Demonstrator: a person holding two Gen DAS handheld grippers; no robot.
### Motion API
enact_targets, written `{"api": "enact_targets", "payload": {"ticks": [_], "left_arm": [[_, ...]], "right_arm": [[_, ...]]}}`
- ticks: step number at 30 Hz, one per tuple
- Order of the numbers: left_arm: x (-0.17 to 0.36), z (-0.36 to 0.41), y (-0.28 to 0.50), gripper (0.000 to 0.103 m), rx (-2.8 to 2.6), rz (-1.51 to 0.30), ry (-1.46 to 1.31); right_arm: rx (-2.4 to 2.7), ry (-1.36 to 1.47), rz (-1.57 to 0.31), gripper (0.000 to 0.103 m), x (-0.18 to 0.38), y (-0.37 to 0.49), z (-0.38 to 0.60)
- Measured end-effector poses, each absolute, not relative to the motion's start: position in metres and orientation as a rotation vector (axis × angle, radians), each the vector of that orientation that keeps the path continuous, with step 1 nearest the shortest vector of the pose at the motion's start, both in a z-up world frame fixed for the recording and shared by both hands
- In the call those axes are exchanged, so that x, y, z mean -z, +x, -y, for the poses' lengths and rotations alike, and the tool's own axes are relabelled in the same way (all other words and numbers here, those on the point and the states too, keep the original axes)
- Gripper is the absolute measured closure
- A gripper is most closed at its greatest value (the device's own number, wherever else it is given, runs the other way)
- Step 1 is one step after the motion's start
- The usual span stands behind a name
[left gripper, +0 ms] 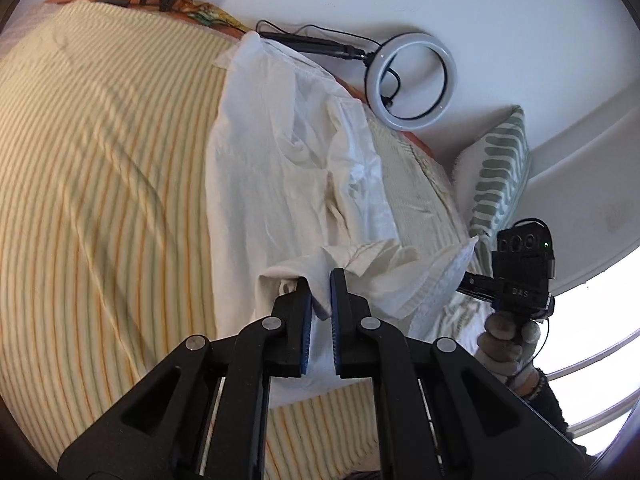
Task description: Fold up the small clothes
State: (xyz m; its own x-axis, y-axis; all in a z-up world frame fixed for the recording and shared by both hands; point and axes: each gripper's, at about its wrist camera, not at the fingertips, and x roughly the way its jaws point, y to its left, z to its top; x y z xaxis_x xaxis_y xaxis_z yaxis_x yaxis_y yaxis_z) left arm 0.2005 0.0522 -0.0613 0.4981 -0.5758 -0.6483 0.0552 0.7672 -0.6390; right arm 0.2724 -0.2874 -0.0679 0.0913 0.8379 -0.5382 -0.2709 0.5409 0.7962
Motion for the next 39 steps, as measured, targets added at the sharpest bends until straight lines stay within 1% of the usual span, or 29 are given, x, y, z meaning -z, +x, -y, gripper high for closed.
{"api": "enact_targets", "payload": {"ticks": [1,2,3,4,5,6,7,11,16,19,21,22,23,24,27,29,31,34,36,37,38,39], "left_arm": [[0.062,-0.053,0.204,0.091,0.397,-0.983,-0.598],[0.062,-0.055,0.207,0.080,0.387,-0.978,-0.603],[0.061,-0.057,0.209,0.067,0.376,-0.967,-0.614],[0.060,-0.060,0.210,0.063,0.370,-0.951,-0.628],[0.059,-0.064,0.212,0.061,0.369,-0.933,-0.644],[0.057,-0.067,0.215,0.061,0.366,-0.926,-0.647],[0.054,-0.069,0.216,0.061,0.355,-0.917,-0.633],[0.051,-0.075,0.210,0.061,0.335,-0.895,-0.568],[0.070,-0.068,0.203,0.061,0.323,-0.951,-0.503],[0.080,-0.063,0.207,0.061,0.321,-0.977,-0.497],[0.083,-0.058,0.210,0.061,0.334,-0.980,-0.487],[0.083,-0.055,0.212,0.065,0.339,-0.974,-0.480],[0.084,-0.053,0.212,0.084,0.346,-0.972,-0.471],[0.084,-0.051,0.213,0.100,0.356,-0.975,-0.458],[0.078,-0.054,0.211,0.102,0.425,-0.945,-0.504],[0.073,-0.060,0.210,0.102,0.475,-0.904,-0.539],[0.075,-0.066,0.214,0.102,0.464,-0.889,-0.540],[0.090,-0.074,0.223,0.102,0.401,-0.942,-0.569],[0.095,-0.078,0.222,0.102,0.389,-0.961,-0.592],[0.093,-0.078,0.221,0.100,0.383,-0.966,-0.578],[0.089,-0.077,0.219,0.090,0.378,-0.971,-0.557],[0.085,-0.077,0.216,0.075,0.380,-0.965,-0.545]], "right_arm": [[-0.890,0.589,-1.215,0.092,0.070,0.275,0.288],[-0.880,0.597,-1.223,0.090,0.072,0.278,0.289],[-0.884,0.614,-1.233,0.088,0.074,0.281,0.291],[-0.893,0.636,-1.236,0.077,0.075,0.283,0.293],[-0.903,0.654,-1.231,0.059,0.075,0.285,0.297],[-0.903,0.664,-1.219,0.054,0.074,0.286,0.301],[-0.891,0.662,-1.191,0.054,0.071,0.286,0.306],[-0.834,0.563,-1.081,0.054,0.057,0.271,0.327],[-0.789,0.443,-1.094,0.054,0.065,0.251,0.324],[-0.780,0.404,-1.102,0.058,0.071,0.253,0.311],[-0.789,0.371,-1.102,0.065,0.074,0.257,0.299],[-0.785,0.331,-1.097,0.076,0.075,0.258,0.292],[-0.789,0.308,-1.095,0.088,0.076,0.258,0.288],[-0.800,0.302,-1.093,0.090,0.076,0.258,0.286],[-0.904,0.417,-1.049,0.091,0.073,0.258,0.296],[-0.953,0.497,-1.013,0.092,0.074,0.261,0.307],[-0.925,0.508,-1.037,0.092,0.084,0.267,0.311],[-0.887,0.505,-1.130,0.092,0.105,0.277,0.308],[-0.864,0.467,-1.156,0.087,0.108,0.278,0.303],[-0.856,0.451,-1.159,0.087,0.106,0.277,0.302],[-0.851,0.431,-1.152,0.087,0.103,0.275,0.301],[-0.838,0.403,-1.147,0.087,0.100,0.274,0.299]]}}
